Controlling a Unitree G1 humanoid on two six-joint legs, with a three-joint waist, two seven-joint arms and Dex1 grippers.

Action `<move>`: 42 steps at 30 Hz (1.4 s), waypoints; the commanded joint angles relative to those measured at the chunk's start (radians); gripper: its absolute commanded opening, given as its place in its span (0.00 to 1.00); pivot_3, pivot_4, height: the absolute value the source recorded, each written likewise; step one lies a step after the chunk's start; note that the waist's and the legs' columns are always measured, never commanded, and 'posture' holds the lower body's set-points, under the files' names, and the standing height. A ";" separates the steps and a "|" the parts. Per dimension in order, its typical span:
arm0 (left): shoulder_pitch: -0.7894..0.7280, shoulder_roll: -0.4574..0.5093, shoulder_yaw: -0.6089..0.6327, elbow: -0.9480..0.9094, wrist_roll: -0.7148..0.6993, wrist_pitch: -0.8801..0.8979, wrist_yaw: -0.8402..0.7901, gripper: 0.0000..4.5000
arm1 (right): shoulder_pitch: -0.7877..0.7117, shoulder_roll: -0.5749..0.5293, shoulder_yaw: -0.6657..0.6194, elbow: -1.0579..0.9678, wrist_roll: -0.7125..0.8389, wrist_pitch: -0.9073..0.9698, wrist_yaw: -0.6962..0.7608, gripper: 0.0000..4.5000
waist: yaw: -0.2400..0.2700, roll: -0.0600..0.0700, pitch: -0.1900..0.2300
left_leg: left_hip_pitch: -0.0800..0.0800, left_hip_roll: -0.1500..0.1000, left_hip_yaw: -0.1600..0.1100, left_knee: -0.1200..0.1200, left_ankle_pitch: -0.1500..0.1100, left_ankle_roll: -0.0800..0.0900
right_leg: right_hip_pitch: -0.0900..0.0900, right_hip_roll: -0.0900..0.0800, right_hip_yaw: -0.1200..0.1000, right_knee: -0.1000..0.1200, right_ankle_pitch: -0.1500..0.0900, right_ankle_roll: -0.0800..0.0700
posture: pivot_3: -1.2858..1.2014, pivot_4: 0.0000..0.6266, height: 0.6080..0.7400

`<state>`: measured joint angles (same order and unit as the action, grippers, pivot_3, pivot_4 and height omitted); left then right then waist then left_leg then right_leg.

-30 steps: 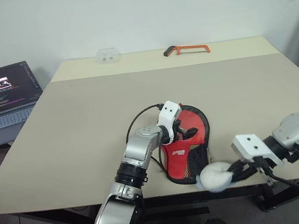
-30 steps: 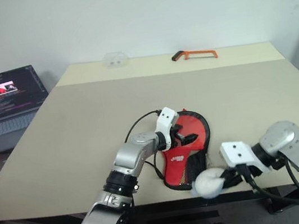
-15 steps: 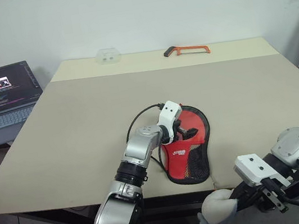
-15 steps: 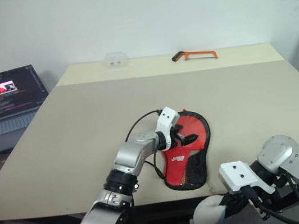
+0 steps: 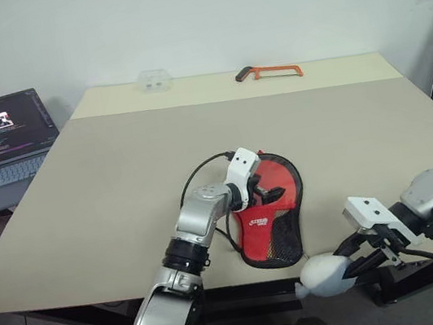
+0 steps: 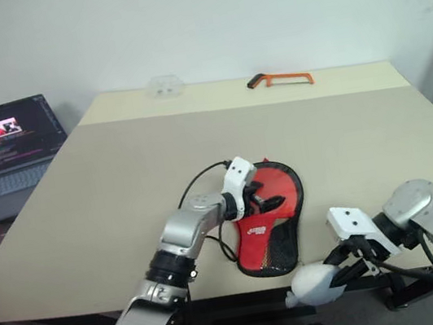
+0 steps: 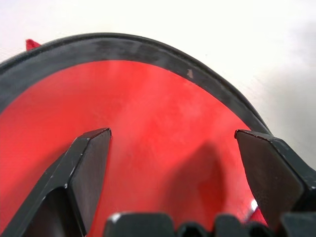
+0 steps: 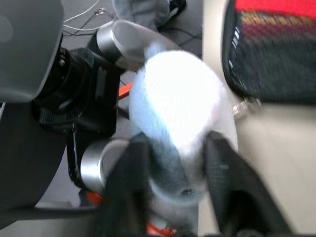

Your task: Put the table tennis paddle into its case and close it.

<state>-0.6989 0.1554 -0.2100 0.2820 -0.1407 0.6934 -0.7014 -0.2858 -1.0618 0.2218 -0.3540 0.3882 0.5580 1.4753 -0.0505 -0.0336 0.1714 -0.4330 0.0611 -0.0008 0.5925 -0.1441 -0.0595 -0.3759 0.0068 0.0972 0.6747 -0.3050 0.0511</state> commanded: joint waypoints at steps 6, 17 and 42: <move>0.041 0.158 0.074 -0.184 -0.120 0.091 -0.121 0.98 | -0.054 -0.025 -0.095 0.137 0.037 -0.009 0.010 0.99 | -0.007 -0.001 0.006 | -0.001 0.001 0.000 0.000 0.000 -0.001 | -0.002 0.001 0.000 0.002 0.000 0.001 | 0.52 0.24 1.00; 0.172 0.648 0.328 -0.426 -0.397 0.089 -0.526 0.98 | -0.017 -0.091 -0.415 0.237 0.166 0.101 -0.034 0.99 | -0.007 0.000 0.012 | -0.003 0.003 0.001 -0.001 -0.005 -0.007 | -0.006 0.001 0.000 0.005 -0.005 0.000 | 0.52 0.24 1.00; 0.514 0.993 0.555 -0.406 -0.446 0.027 -0.644 0.98 | 0.512 -0.007 -0.782 -0.066 0.371 0.291 -0.128 0.99 | 0.000 -0.001 0.012 | -0.003 0.003 0.004 0.000 -0.009 -0.008 | -0.007 -0.001 0.001 0.006 -0.012 -0.005 | 0.52 0.24 1.00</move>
<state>-0.1672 1.1207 0.3126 -0.1242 -0.5891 0.7337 -1.3508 0.2345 -1.0667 -0.5611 -0.3924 0.7546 0.8669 1.3500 -0.0502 -0.0347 0.1838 -0.4355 0.0647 0.0025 0.5927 -0.1532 -0.0676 -0.3835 0.0059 0.0977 0.6804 -0.3170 0.0465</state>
